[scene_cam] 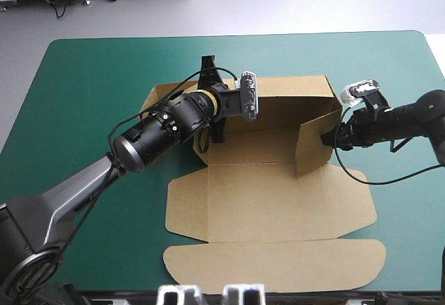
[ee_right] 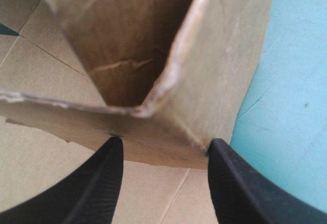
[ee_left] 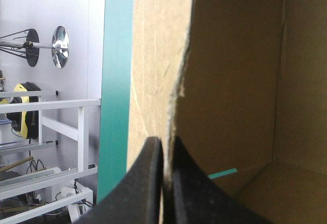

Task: Fold the box

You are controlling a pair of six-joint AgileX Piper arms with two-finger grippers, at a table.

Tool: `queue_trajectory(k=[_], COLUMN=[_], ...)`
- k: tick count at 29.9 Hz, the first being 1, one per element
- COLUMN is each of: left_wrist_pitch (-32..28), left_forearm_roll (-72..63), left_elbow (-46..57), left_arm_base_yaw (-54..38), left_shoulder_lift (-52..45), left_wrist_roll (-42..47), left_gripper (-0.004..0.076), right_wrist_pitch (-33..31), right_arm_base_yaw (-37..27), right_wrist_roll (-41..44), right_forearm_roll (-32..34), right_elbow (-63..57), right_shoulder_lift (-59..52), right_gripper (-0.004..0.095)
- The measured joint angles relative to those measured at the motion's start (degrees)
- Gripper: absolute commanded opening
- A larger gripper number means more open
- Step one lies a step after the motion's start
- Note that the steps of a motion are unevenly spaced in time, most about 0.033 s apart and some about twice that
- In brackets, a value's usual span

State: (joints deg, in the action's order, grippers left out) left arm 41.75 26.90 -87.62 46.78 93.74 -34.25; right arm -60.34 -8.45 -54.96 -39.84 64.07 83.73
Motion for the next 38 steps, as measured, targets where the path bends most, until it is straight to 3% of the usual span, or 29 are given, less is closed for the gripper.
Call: queue_trajectory(k=[8,20,23,26,28,34,38], left_wrist_pitch=[1.2,0.1,0.0,-0.8,-1.5,-2.6,-3.1], left_forearm_roll=[-2.4,-3.6,-4.6,-5.4,-6.1,-7.6,-7.5], left_elbow=[-0.2,-0.4,-0.4,-0.4,-0.4,-0.4,-0.4], left_arm_base_yaw=[0.0,-0.4,-0.5,-0.6,-0.6,-0.6,-0.6], left_shoulder_lift=[0.5,0.9,0.9,0.9,0.9,0.9,0.9], left_wrist_roll=[-6.8,-7.1,-7.1,-7.2,-7.2,-7.3,-7.3], left_gripper=[-0.0010,-0.0010,-0.0010,-0.0010,-0.0010,0.0004,0.0169], right_wrist_pitch=[2.3,3.3,5.6,7.1,8.2,11.5,12.2], right_arm_base_yaw=[0.0,0.0,0.0,0.0,0.0,0.6,1.0], right_wrist_roll=[-4.8,-5.6,-5.6,-6.6,-7.2,-8.7,-8.8], right_forearm_roll=[-5.8,-9.6,-11.5,-14.6,-15.9,-16.1,-16.0], right_elbow=[0.0,0.0,0.0,0.0,0.1,0.6,0.8], right_shoulder_lift=[0.2,4.0,5.0,6.0,6.7,7.7,7.7], right_gripper=[0.0485,0.0481,0.0402,0.0188,-0.0006,0.0002,0.0000])
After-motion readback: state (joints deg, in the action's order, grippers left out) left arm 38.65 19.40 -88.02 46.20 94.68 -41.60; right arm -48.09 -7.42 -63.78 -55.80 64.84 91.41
